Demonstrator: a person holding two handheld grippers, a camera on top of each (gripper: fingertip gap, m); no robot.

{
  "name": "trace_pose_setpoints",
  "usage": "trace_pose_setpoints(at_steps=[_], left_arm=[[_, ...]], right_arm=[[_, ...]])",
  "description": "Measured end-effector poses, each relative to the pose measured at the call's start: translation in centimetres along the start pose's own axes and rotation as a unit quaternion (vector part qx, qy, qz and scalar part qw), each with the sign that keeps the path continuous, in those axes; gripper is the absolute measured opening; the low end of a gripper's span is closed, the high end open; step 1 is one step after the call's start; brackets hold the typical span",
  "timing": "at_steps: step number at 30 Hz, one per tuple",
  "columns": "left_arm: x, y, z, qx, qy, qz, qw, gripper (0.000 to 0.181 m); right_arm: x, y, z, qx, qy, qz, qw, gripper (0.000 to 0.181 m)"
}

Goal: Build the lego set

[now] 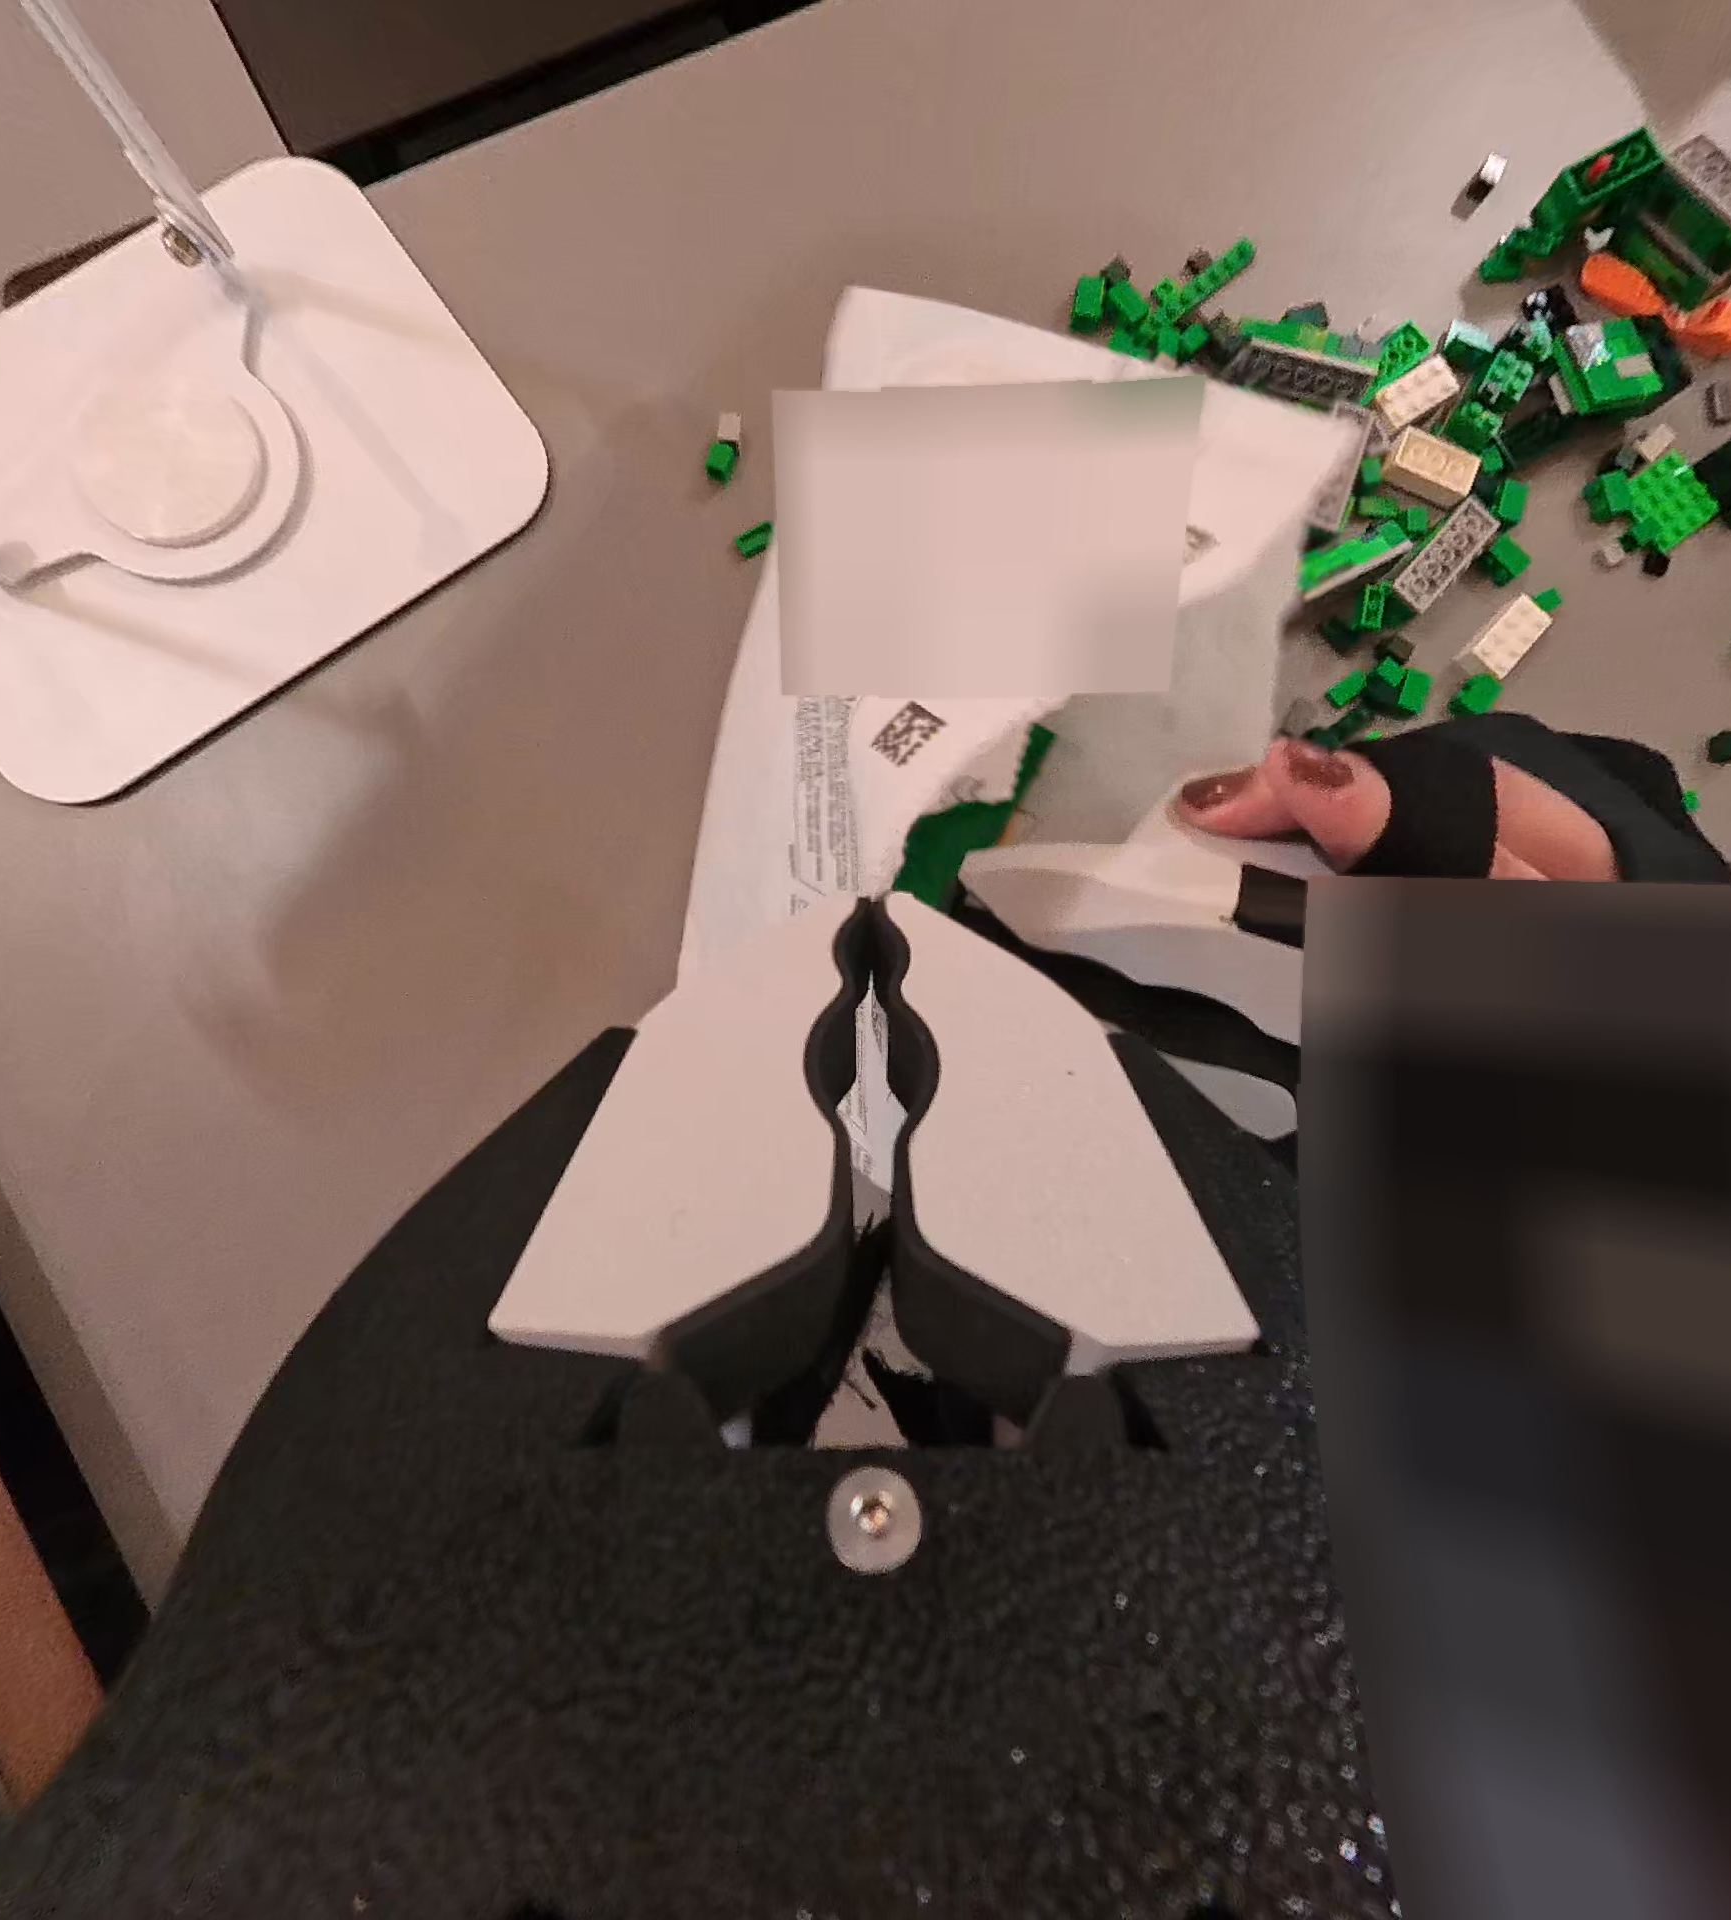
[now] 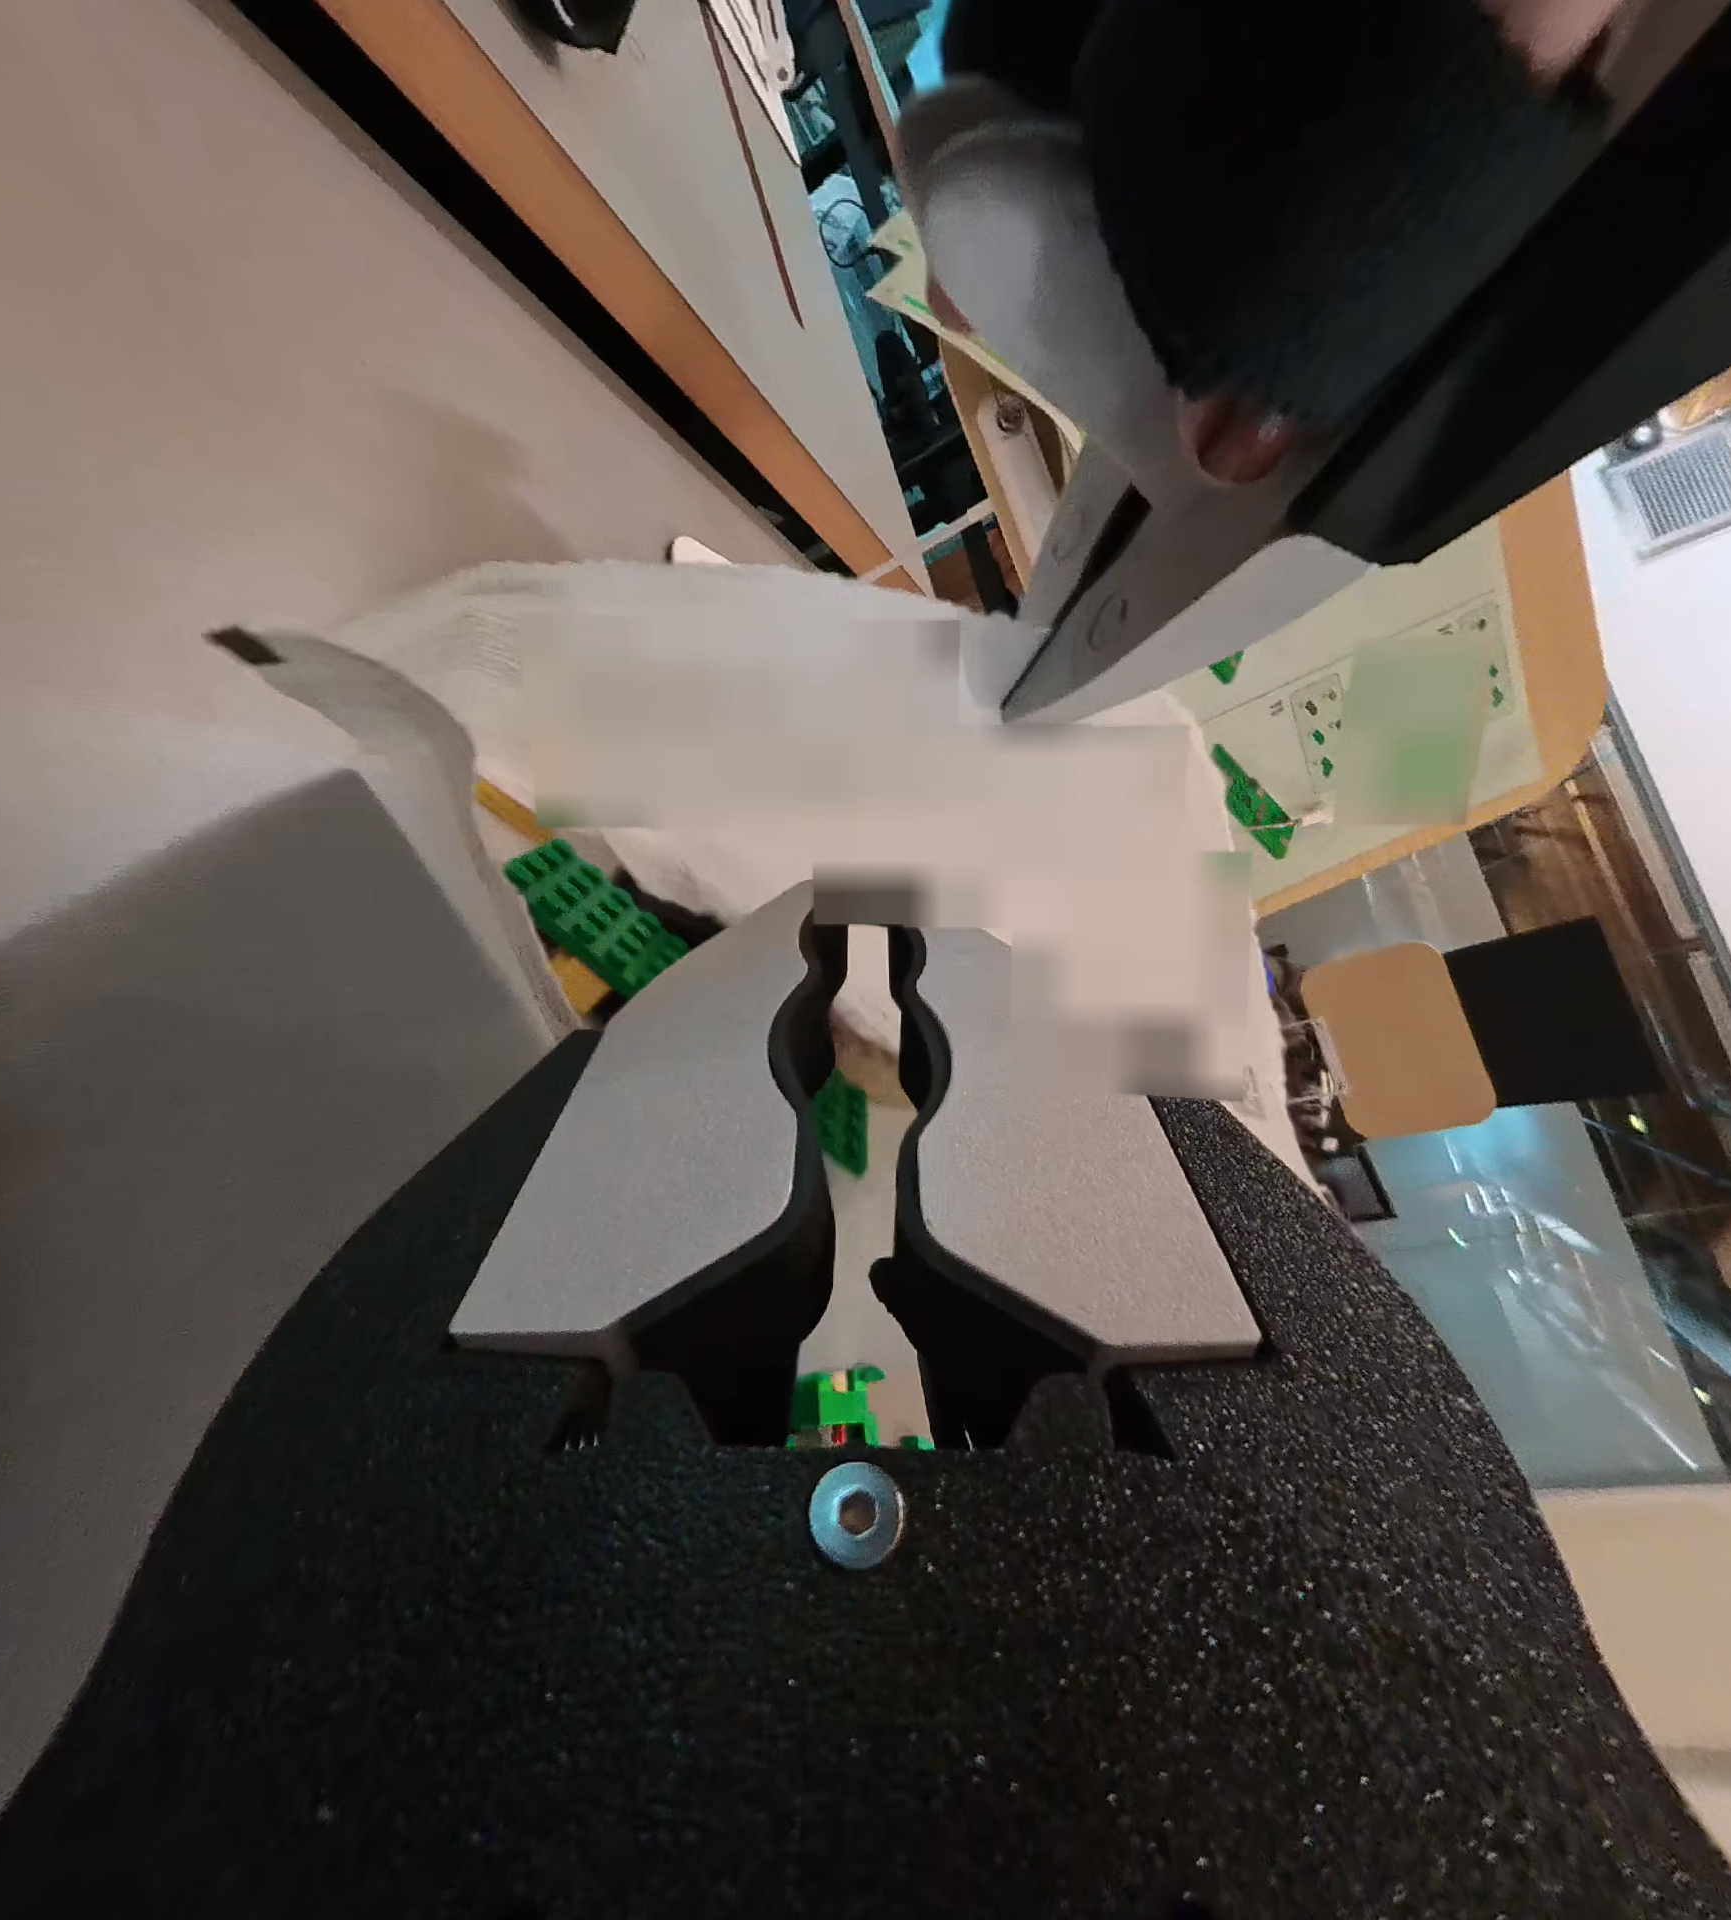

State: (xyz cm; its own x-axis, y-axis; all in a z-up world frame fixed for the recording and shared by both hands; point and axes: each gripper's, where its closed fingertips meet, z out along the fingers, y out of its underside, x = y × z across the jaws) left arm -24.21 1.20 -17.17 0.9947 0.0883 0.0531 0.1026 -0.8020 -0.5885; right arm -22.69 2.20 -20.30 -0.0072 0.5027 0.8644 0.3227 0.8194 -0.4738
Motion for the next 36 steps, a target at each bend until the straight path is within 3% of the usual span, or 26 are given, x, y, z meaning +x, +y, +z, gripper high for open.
trace_pose_setpoints(at_steps=[6, 12, 17, 21, 25, 28, 32, 36], left_arm=[[0.0, 1.3, -0.1, -0.029, 0.001, 0.000, 1.000, 0.000], [0.6, 1.9, 0.7, -0.056, 0.017, 0.005, 0.998, 0.000], [0.7, 1.8, 1.0, -0.061, 0.023, 0.012, 0.998, 0.000], [0.5, 2.0, 1.0, -0.064, 0.024, 0.008, 0.998, 0.000], [-0.6, 2.3, 0.8, -0.060, 0.013, -0.007, 0.998, 0.000], [-1.2, 2.5, 0.7, -0.056, 0.015, -0.020, 0.998, 0.000], [-1.7, 2.7, 0.7, -0.051, 0.024, -0.026, 0.998, 0.000], [-1.9, 2.6, 0.8, -0.047, 0.030, -0.028, 0.998, 0.000]], right_arm=[[-0.9, -0.6, 0.0, 0.006, -0.025, 0.048, 0.998, 0.008], [-3.0, -0.7, 0.2, 0.003, -0.118, 0.139, 0.983, 0.035], [-2.3, -1.6, -1.1, 0.047, -0.186, 0.243, 0.951, 0.038], [-1.6, -1.0, -1.8, 0.046, -0.185, 0.254, 0.948, 0.037], [-0.7, -1.3, -4.3, 0.078, -0.206, 0.289, 0.932, 0.034], [1.3, 1.8, -5.9, 0.065, -0.195, 0.310, 0.928, 0.031], [4.0, 10.9, -8.0, -0.037, -0.164, 0.315, 0.934, 0.030], [3.1, 17.8, -11.8, -0.115, -0.223, 0.371, 0.894, 0.022]])
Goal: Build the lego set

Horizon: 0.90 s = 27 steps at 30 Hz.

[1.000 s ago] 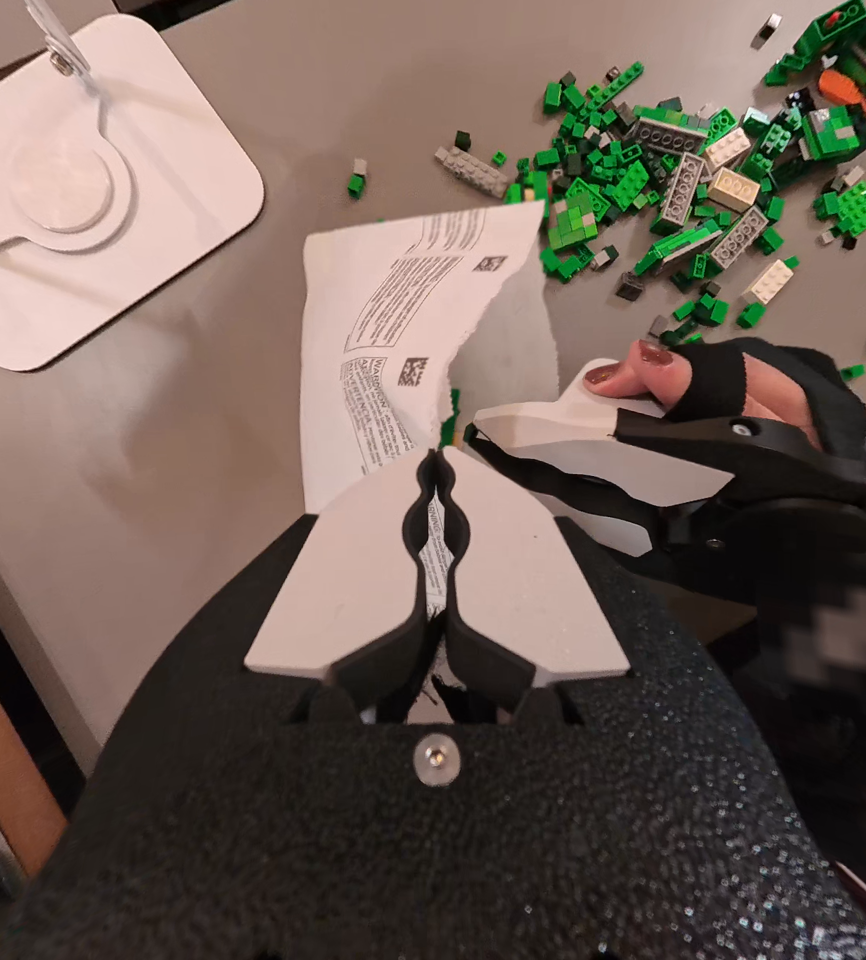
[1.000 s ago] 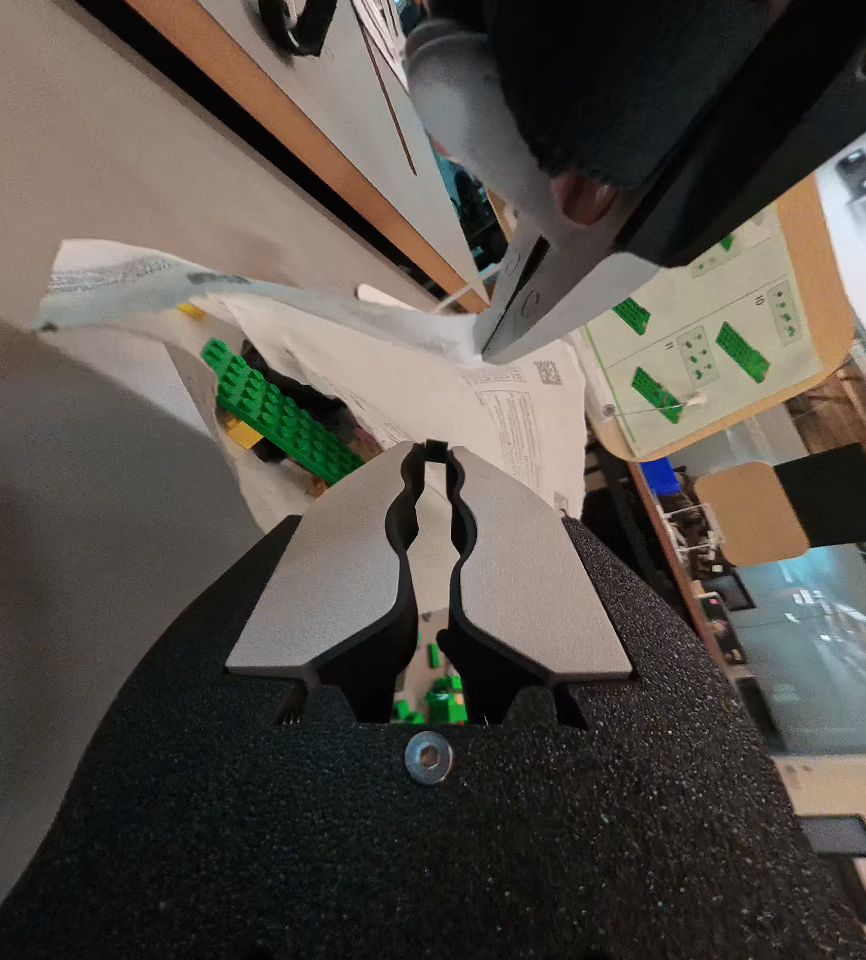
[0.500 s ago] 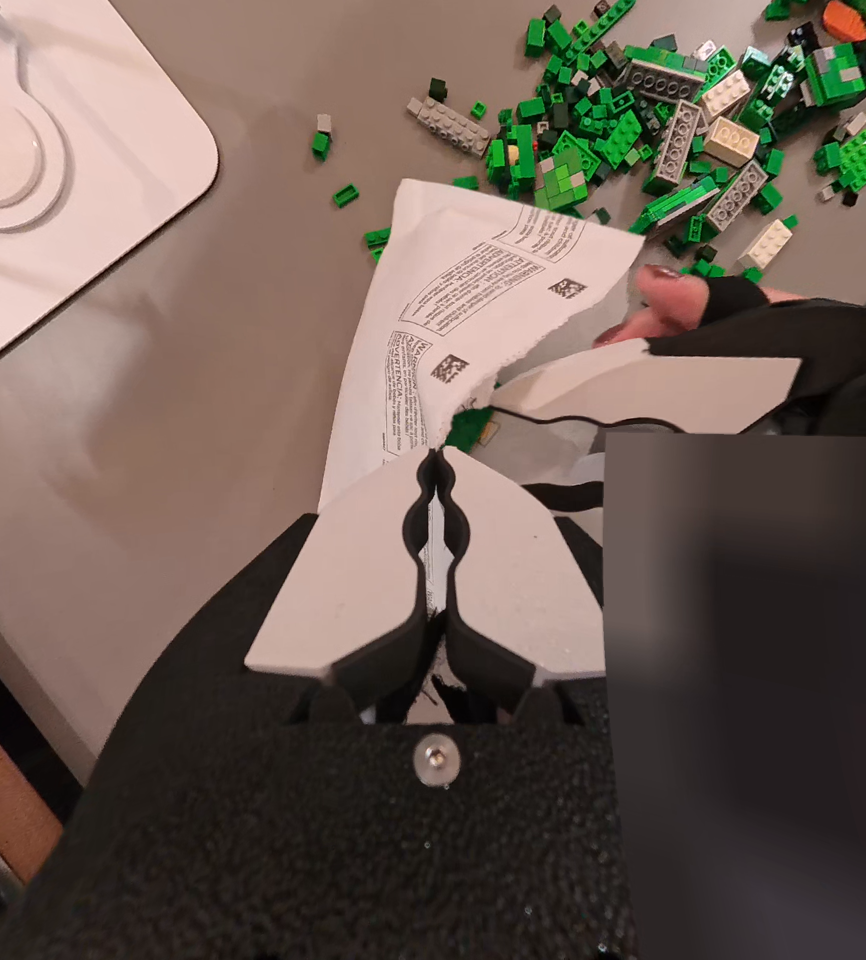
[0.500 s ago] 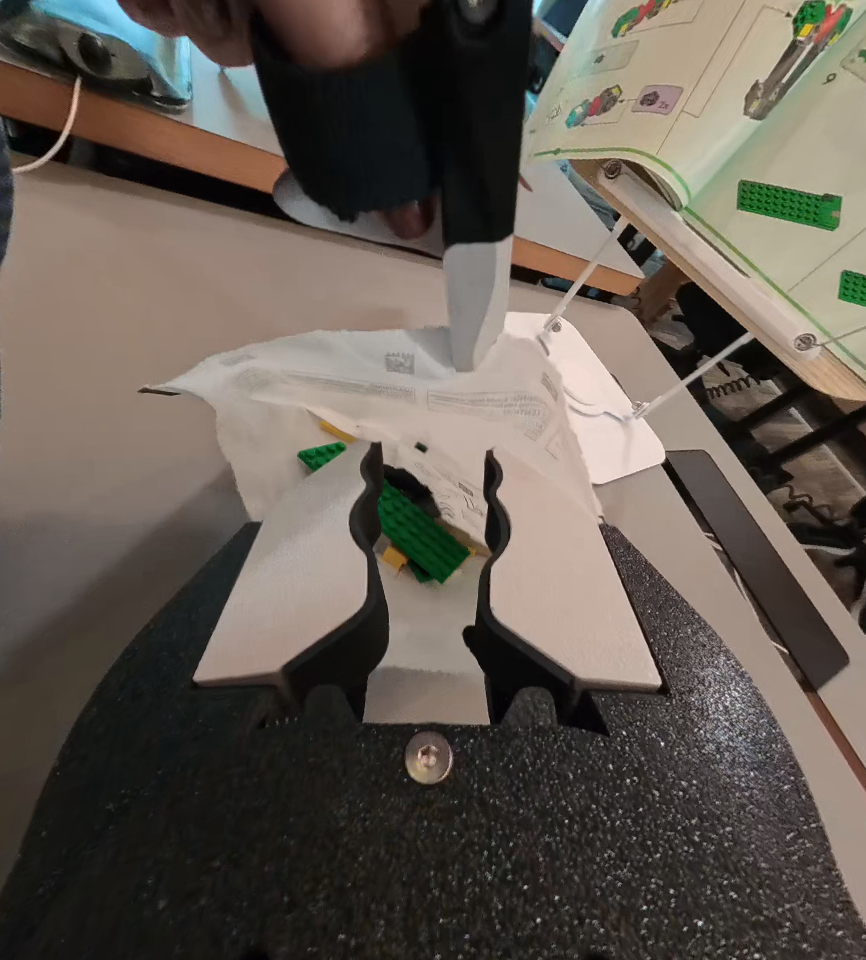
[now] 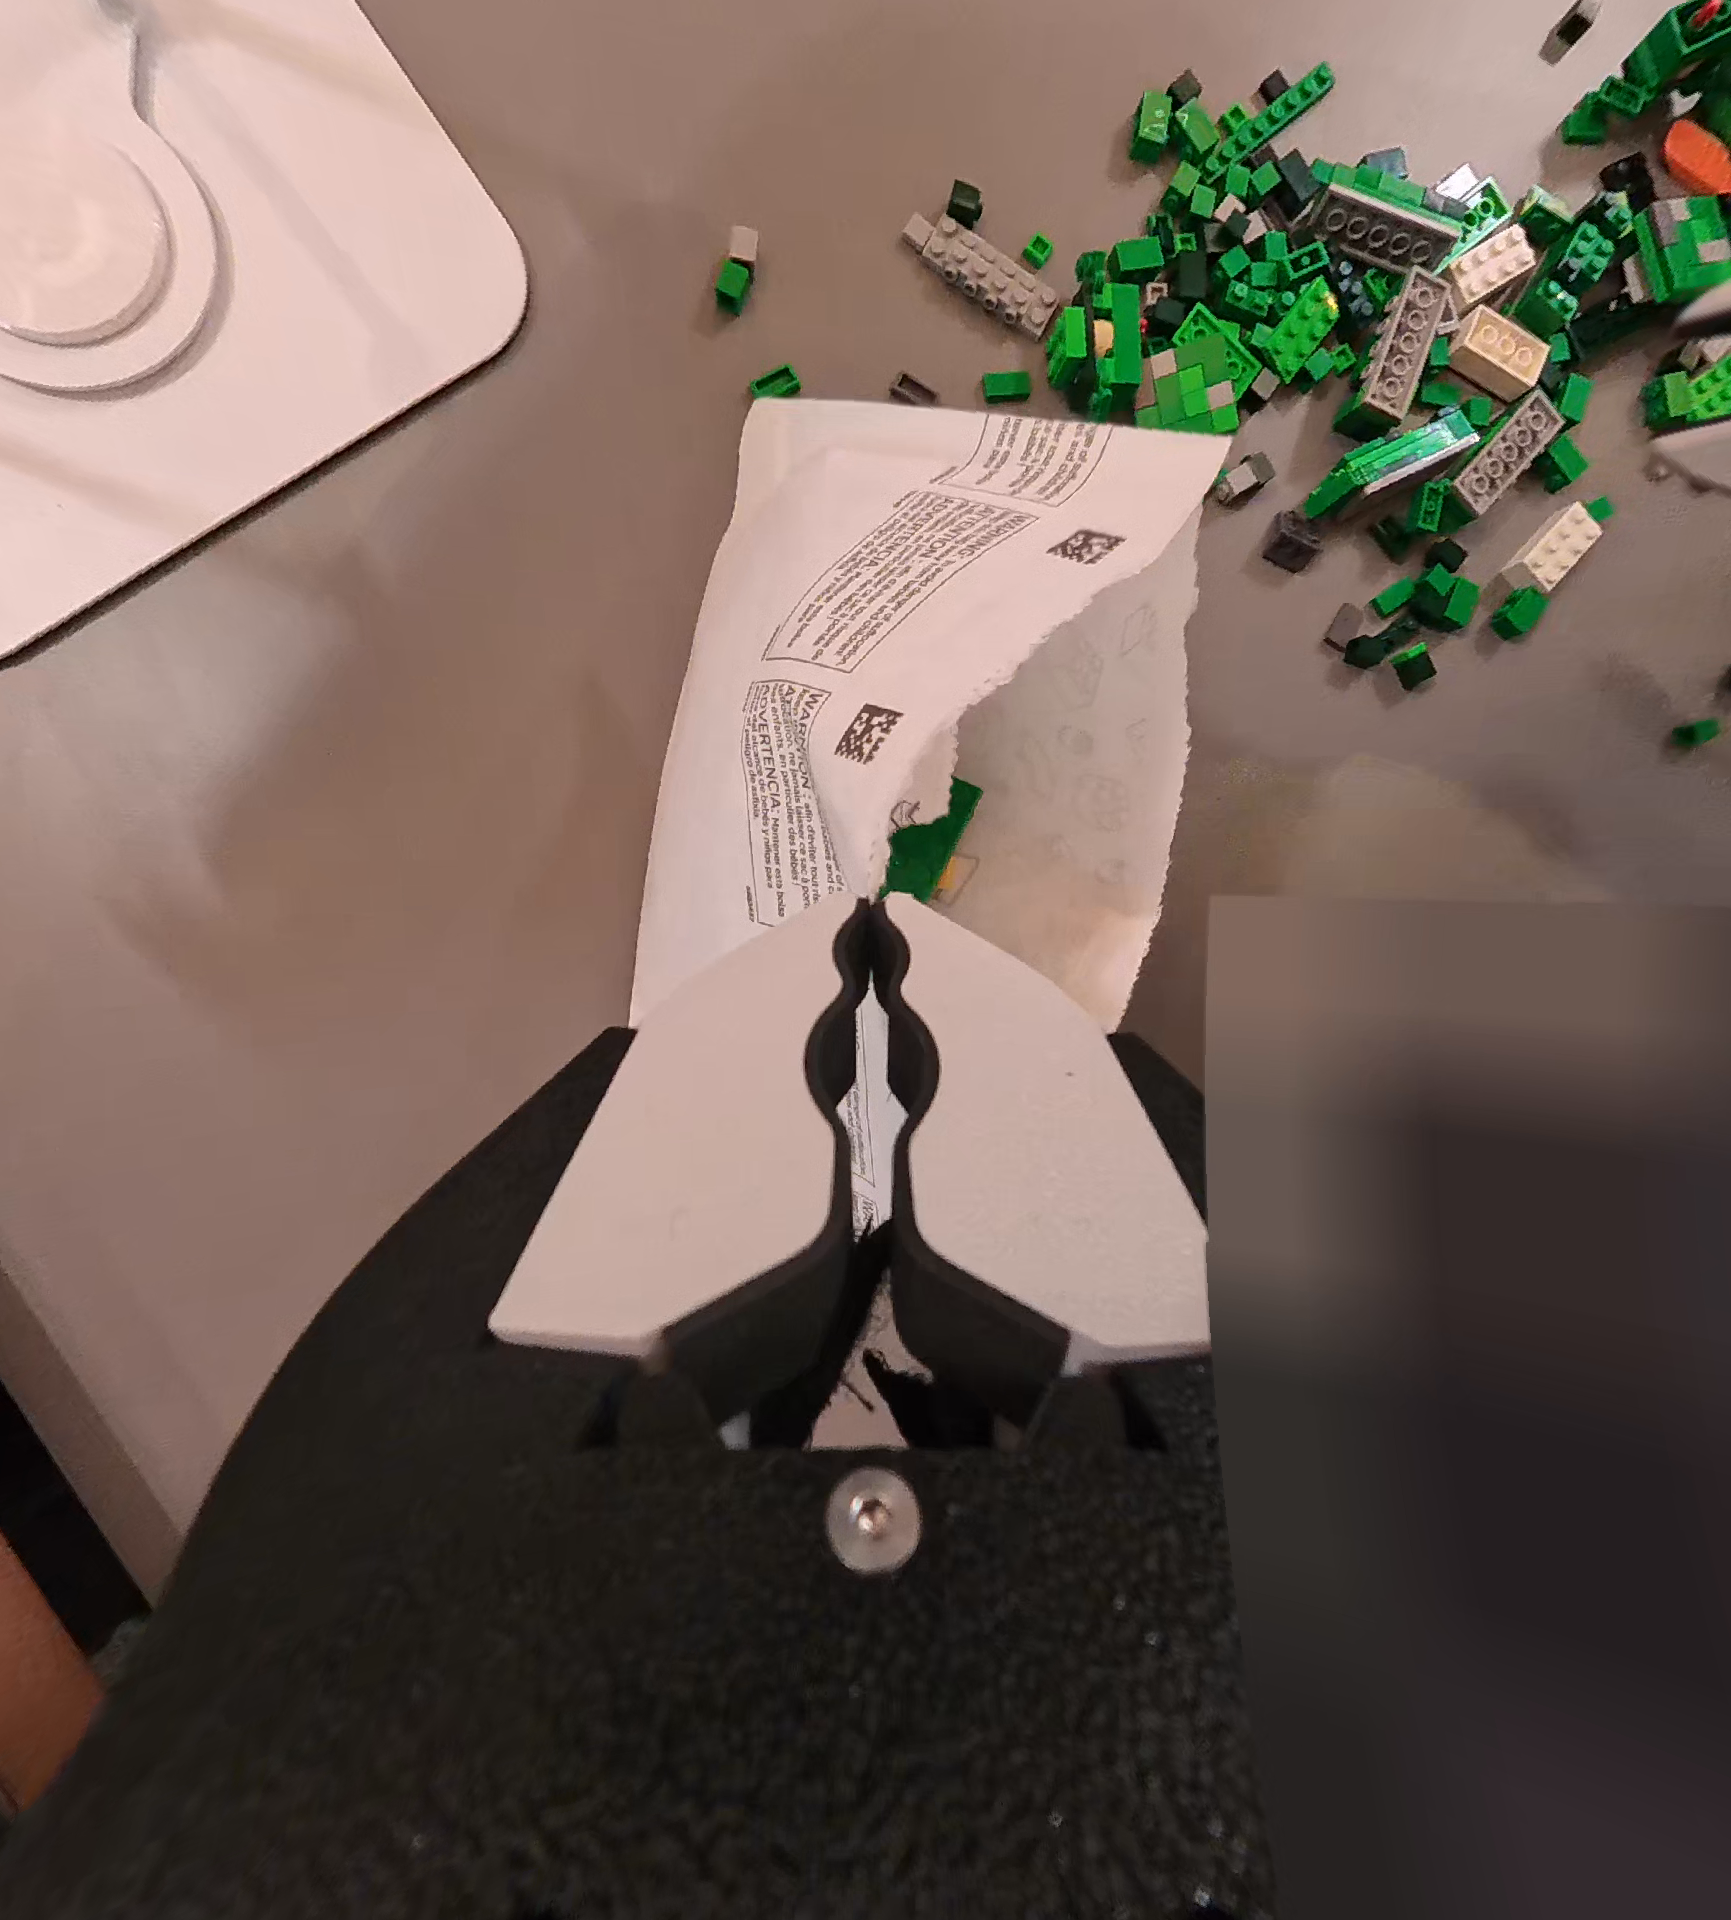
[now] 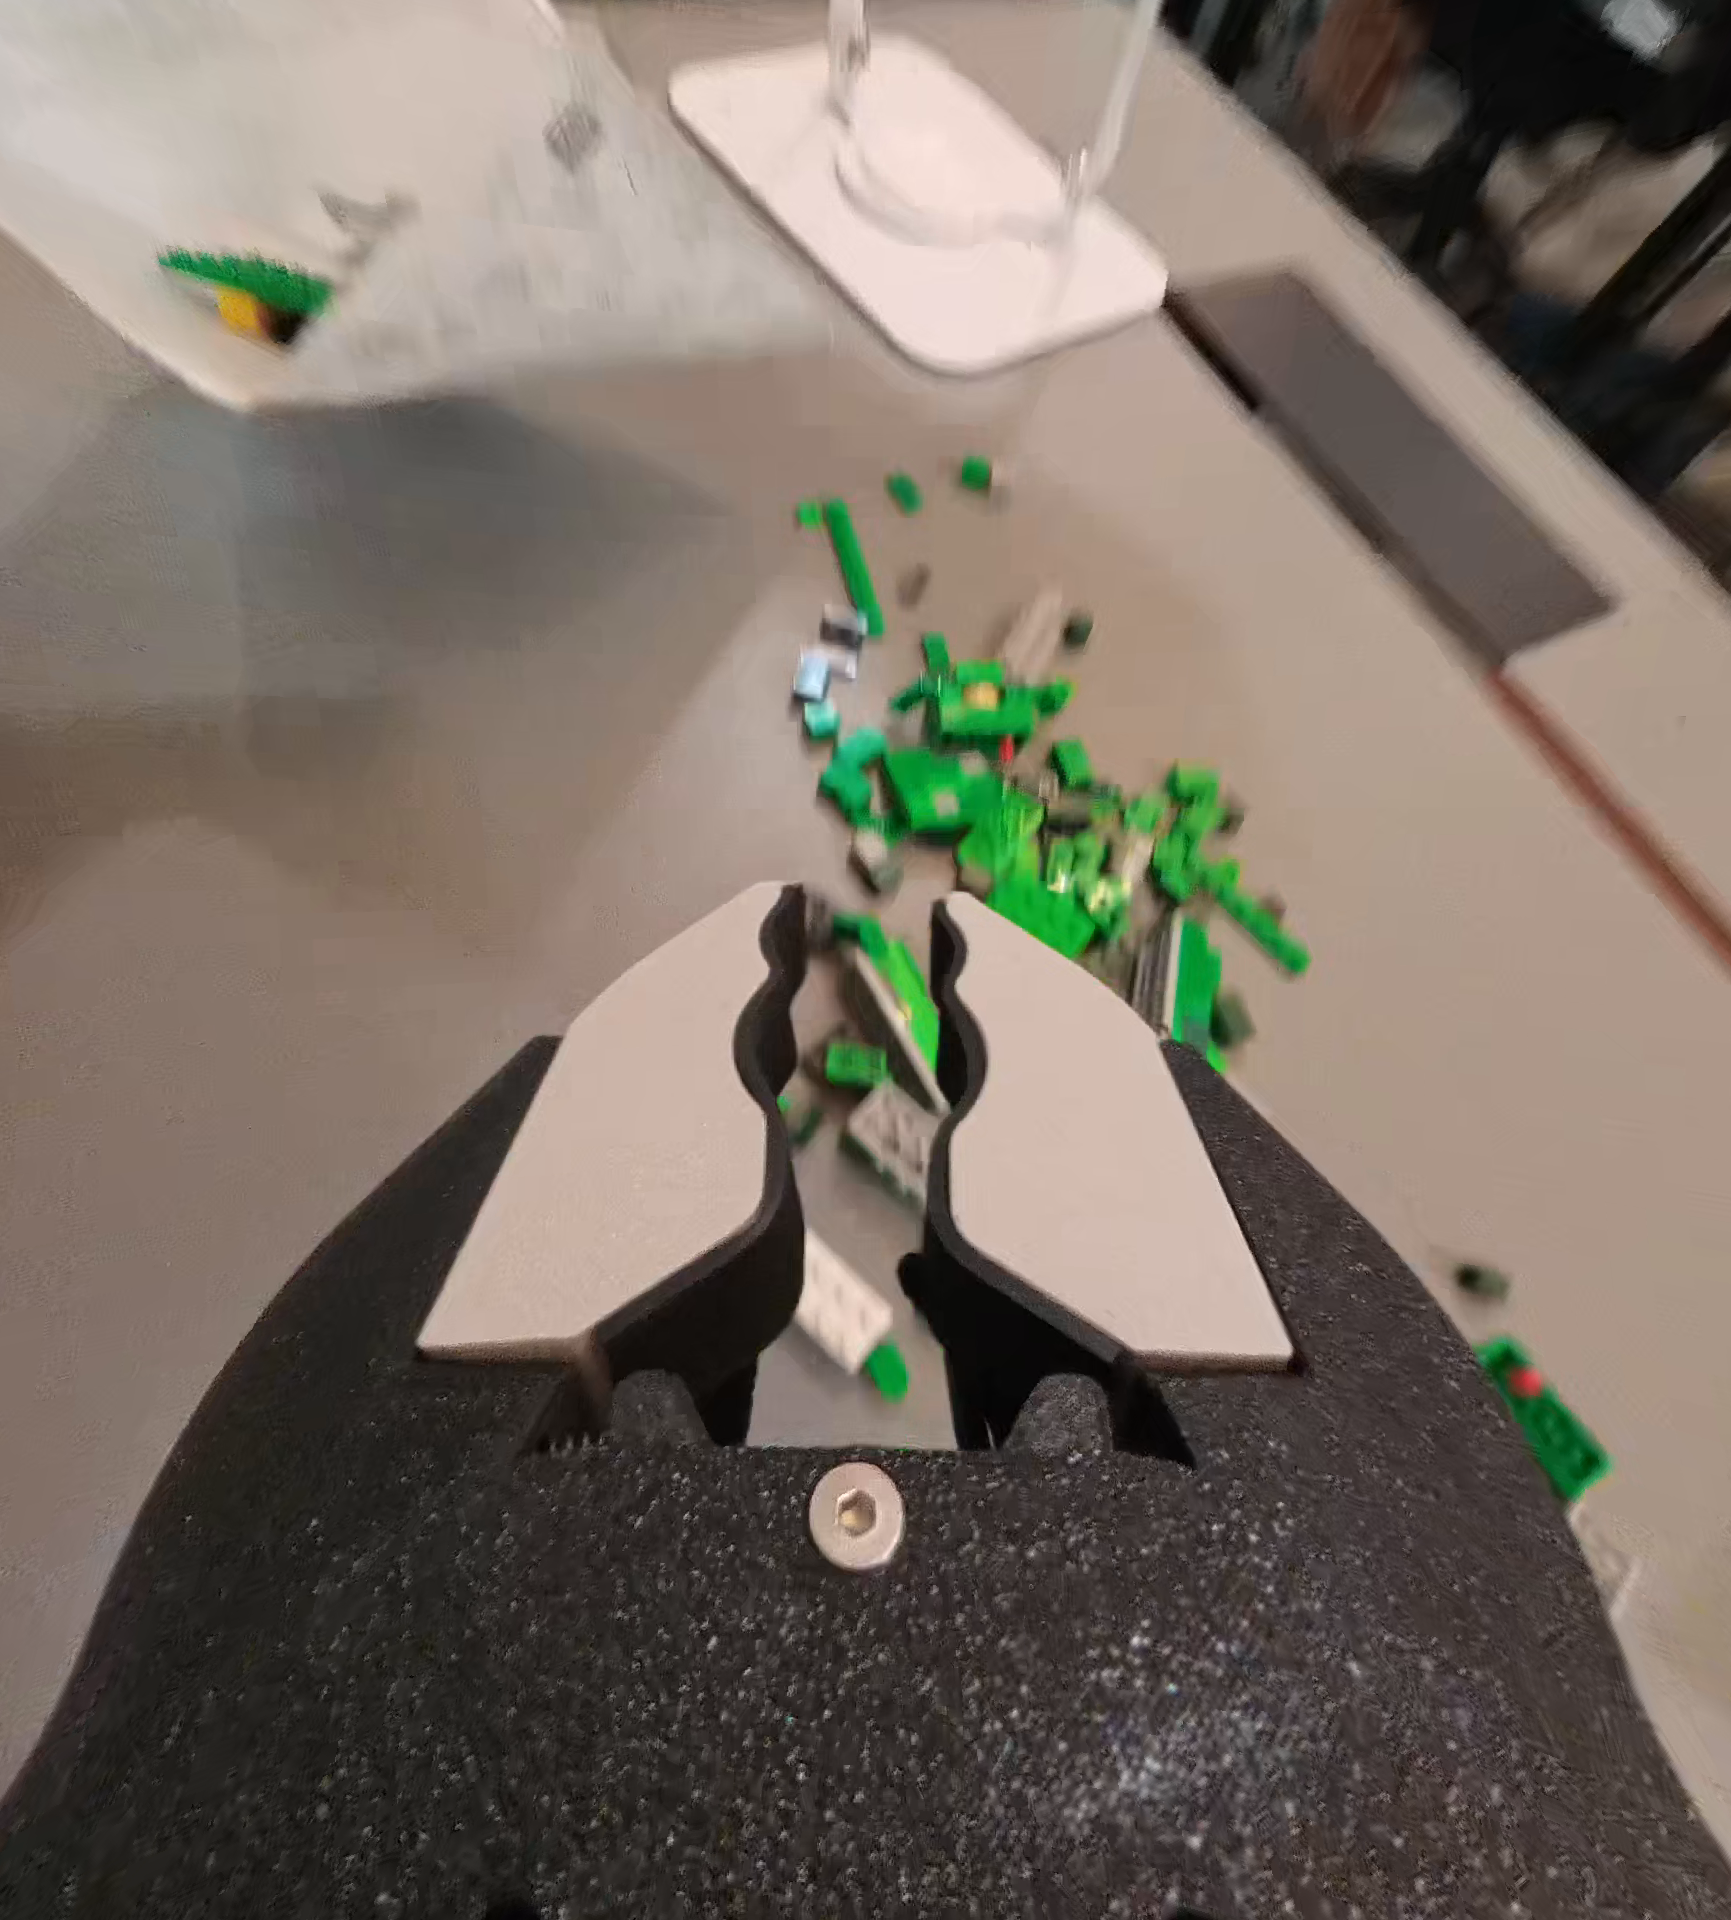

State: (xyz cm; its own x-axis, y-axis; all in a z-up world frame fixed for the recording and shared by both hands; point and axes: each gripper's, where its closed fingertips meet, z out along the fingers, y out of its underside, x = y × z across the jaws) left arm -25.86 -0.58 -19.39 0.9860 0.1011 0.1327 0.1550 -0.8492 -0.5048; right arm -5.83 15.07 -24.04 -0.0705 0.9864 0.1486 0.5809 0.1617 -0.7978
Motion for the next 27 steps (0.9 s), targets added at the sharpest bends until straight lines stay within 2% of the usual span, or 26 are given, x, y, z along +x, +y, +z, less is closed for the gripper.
trace_pose_setpoints(at_steps=[2, 5, 13, 15, 20, 27], left_arm=[[-0.2, 0.0, 0.2, -0.003, 0.001, -0.002, 1.000, 0.000], [-0.3, 0.2, 0.3, -0.008, 0.005, -0.002, 1.000, 0.000], [-0.1, 0.0, 0.4, -0.005, 0.013, 0.009, 1.000, 0.000], [0.0, -0.1, 0.5, -0.007, 0.016, 0.013, 1.000, 0.000], [0.4, -0.2, 0.6, -0.010, 0.021, 0.020, 1.000, 0.000], [1.1, -0.2, 0.5, -0.010, 0.025, 0.037, 0.999, 0.000]], right_arm=[[0.7, 3.1, -0.7, -0.046, -0.023, 0.030, 0.998, 0.018], [1.8, 7.1, -2.2, -0.120, -0.016, 0.034, 0.992, 0.017], [4.1, 14.2, -7.1, -0.261, 0.048, 0.060, 0.962, 0.013], [3.9, 14.7, -7.4, -0.259, 0.040, 0.053, 0.964, 0.012], [2.3, 13.1, -5.0, -0.220, -0.022, -0.037, 0.975, 0.012], [2.5, 14.1, -3.8, -0.303, -0.117, -0.113, 0.939, 0.017]])
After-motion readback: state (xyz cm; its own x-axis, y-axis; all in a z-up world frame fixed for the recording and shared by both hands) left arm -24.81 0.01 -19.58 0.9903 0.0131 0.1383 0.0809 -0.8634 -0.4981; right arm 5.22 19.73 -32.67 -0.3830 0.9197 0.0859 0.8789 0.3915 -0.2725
